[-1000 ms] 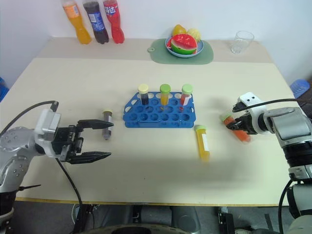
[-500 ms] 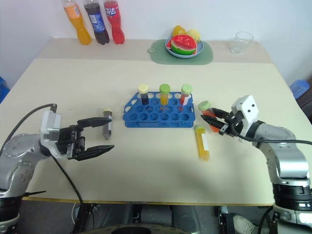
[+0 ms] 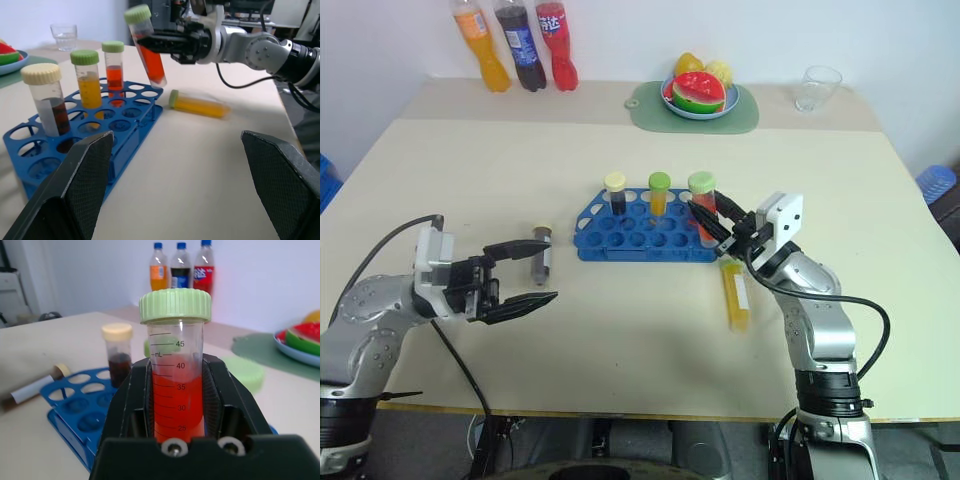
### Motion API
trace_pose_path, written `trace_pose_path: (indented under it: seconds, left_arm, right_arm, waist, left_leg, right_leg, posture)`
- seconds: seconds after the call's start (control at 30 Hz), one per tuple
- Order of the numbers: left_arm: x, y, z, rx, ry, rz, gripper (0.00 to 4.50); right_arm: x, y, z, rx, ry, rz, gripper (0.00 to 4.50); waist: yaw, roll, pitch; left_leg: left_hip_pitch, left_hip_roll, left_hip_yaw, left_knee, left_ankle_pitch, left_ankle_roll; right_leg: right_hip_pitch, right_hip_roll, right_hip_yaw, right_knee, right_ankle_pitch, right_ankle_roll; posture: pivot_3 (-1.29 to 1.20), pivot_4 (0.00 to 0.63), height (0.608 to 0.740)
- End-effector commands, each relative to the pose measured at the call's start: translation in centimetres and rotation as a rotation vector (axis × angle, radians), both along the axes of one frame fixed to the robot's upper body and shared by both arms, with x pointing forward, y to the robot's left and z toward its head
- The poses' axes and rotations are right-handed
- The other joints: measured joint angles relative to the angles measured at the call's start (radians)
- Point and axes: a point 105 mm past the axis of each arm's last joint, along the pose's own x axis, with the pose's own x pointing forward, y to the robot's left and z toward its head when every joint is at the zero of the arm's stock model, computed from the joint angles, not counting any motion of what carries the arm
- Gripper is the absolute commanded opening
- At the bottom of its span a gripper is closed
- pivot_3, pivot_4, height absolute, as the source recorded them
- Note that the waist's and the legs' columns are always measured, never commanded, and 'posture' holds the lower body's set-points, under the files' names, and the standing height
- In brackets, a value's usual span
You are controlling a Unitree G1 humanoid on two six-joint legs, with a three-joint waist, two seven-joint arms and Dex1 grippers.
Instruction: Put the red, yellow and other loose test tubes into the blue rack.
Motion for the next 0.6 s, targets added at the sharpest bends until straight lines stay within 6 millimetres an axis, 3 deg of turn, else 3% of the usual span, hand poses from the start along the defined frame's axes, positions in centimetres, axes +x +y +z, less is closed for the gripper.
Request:
trace_pose_path:
  seconds: [0.03, 0.6]
  left_arm:
    - [0.1, 0.2, 0.6, 0.003, -0.047, 0.017, 4.22]
    - [0.1, 0.1, 0.4, -0.015, -0.055, 0.060, 4.22]
  right_arm:
    - [0.0, 0.4, -0.1, 0.005, -0.031, 0.008, 0.80]
    - [1.5, 2.7, -3.3, 0.003, 0.004, 0.050, 0.80]
  waist:
    - [-0.001, 0.000, 0.000]
    - [-0.007, -0.001, -0.002]
  left_leg:
    - [0.000, 0.000, 0.000, 0.000, 0.000, 0.000]
    - [0.002, 0.001, 0.000, 0.000, 0.000, 0.000]
  right_leg:
    - [0.000, 0.000, 0.000, 0.000, 0.000, 0.000]
    - [0.000, 0.000, 0.000, 0.001, 0.000, 0.000]
  posture:
    - [0.00, 0.150, 0.740]
    - [0.00, 0.150, 0.740]
